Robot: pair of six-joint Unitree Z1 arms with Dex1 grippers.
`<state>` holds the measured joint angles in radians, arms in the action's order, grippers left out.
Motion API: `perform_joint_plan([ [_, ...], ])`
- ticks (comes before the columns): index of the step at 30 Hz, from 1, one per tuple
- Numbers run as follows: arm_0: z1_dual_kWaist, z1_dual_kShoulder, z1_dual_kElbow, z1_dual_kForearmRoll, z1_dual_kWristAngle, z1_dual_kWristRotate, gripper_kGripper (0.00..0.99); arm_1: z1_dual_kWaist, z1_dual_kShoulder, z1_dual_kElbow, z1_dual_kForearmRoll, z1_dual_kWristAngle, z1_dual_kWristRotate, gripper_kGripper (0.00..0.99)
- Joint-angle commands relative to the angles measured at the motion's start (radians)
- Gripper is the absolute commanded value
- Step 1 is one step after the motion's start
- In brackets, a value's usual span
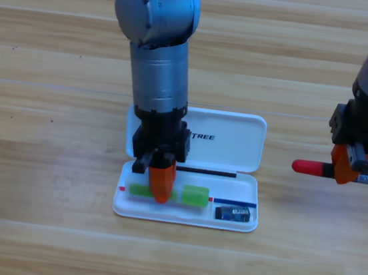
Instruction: Clean up eraser and pencils
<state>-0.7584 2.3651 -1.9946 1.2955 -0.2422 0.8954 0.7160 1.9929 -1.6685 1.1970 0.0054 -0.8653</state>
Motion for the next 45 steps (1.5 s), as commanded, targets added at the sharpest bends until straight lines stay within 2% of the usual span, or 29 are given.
perform_joint_plan([
  [1,-0.015,0.074,-0.015,0.011,0.006,-0.024,0.000,0.036,0.006,0.000,0.012,0.010,0.005,0.000],
  [2,-0.013,0.075,-0.013,0.011,0.006,-0.026,0.000,0.036,0.006,0.000,0.012,0.010,0.005,0.000],
  [4,-0.013,0.077,-0.013,0.016,0.006,-0.026,0.391,0.037,0.006,-0.002,0.012,0.008,0.006,0.000],
  [6,-0.015,0.077,-0.010,0.018,0.006,-0.029,0.873,0.037,0.006,-0.002,0.012,0.008,0.006,0.000],
  [7,-0.013,0.077,-0.010,0.018,0.006,-0.030,0.979,0.037,0.006,-0.002,0.012,0.008,0.006,0.000],
  [14,-0.015,0.075,-0.010,0.019,0.006,-0.035,0.990,0.048,0.001,-0.005,0.013,0.008,0.014,0.000],
  [25,-0.013,0.002,-0.007,0.042,0.037,-0.058,0.990,0.131,0.015,-0.063,0.036,0.008,0.057,0.000],
  [34,-0.012,-0.159,0.016,0.044,0.100,-0.108,0.990,0.188,0.063,-0.132,0.056,0.002,0.097,0.000],
  [40,-0.007,-0.319,0.051,0.087,0.123,-0.131,0.990,0.226,0.152,-0.198,0.056,-0.018,0.126,0.000],
  [45,0.110,-0.481,0.114,0.096,0.123,-0.104,0.990,0.250,0.257,-0.287,0.056,-0.036,0.141,0.000],
])
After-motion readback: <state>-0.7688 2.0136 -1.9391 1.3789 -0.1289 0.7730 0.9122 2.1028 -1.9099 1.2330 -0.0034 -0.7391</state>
